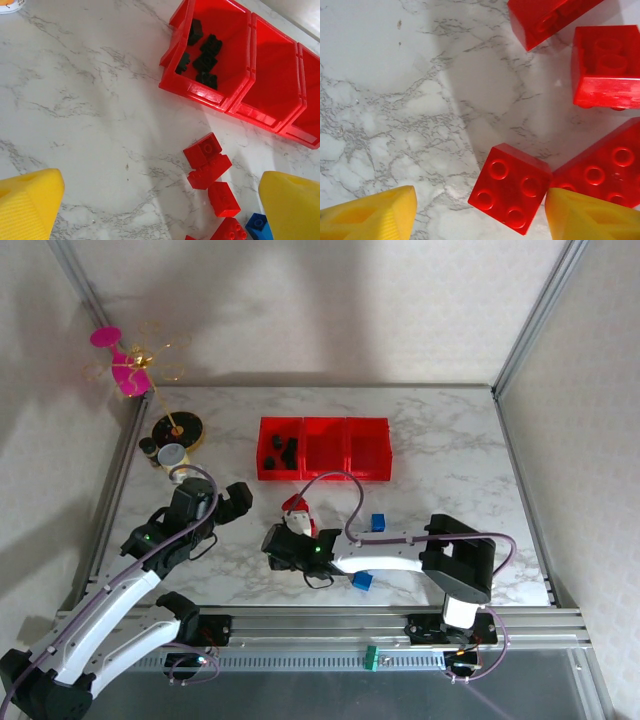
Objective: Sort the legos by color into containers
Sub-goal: Pick up the lego from the bottom-center of the table.
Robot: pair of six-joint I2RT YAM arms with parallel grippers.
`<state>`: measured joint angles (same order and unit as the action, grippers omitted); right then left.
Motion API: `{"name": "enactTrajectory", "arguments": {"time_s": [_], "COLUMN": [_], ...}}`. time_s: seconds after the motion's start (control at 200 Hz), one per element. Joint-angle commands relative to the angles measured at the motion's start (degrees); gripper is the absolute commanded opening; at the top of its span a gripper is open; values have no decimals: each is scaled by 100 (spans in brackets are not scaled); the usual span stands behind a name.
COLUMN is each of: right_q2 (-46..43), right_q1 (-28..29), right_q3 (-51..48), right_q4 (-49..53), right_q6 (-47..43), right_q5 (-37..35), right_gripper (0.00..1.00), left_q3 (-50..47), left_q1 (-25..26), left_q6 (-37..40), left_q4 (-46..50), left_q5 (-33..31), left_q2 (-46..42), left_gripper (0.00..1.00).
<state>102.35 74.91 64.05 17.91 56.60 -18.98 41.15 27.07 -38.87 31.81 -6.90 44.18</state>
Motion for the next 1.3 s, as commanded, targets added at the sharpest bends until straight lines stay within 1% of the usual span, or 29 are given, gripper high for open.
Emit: {"name": "enactTrajectory", "arguments": {"time_s": [0.0, 0.3, 0.486, 0.581, 0.656, 0.821, 0.956, 1.056, 1.212, 1.292], "right_q2": [303, 623, 605, 559, 433, 8, -383, -615, -826, -794], "right_q1": [75, 75, 67, 68, 71, -35, -343, -706, -1403, -1891], "right_q3": [369, 734, 721, 691, 636, 561, 492, 464, 489, 531], "right_q4": [429, 841, 756, 746, 659, 564, 429, 286, -27, -275], "right_q6": [215, 73, -108, -173, -281, -492, -833, -1243, -1952, -2213], "right_q5": [-274, -530, -521, -544, -549, -668, -686, -686, -713, -539], "right_gripper": [65, 48, 37, 36, 34, 34, 34, 34, 34, 34], "left_q3": [95, 25, 27, 25, 30, 149, 311, 409, 397, 312], "left_q1": [22, 22, 20, 26, 22, 21, 25, 25, 26, 26], "left_q6": [-3, -4, 4, -18, -57, -52, -33, -41, -138, -180], "left_q4": [136, 177, 184, 174, 183, 143, 106, 43, -252, -513], "left_q5": [-151, -190, -216, -207, -221, -182, -244, -183, -104, -84], "left_q2": [-118, -319, -371, -374, -410, -420, -344, -221, -97, -48], "left_gripper": [100, 99, 100, 100, 100, 100, 99, 100, 100, 100]}}
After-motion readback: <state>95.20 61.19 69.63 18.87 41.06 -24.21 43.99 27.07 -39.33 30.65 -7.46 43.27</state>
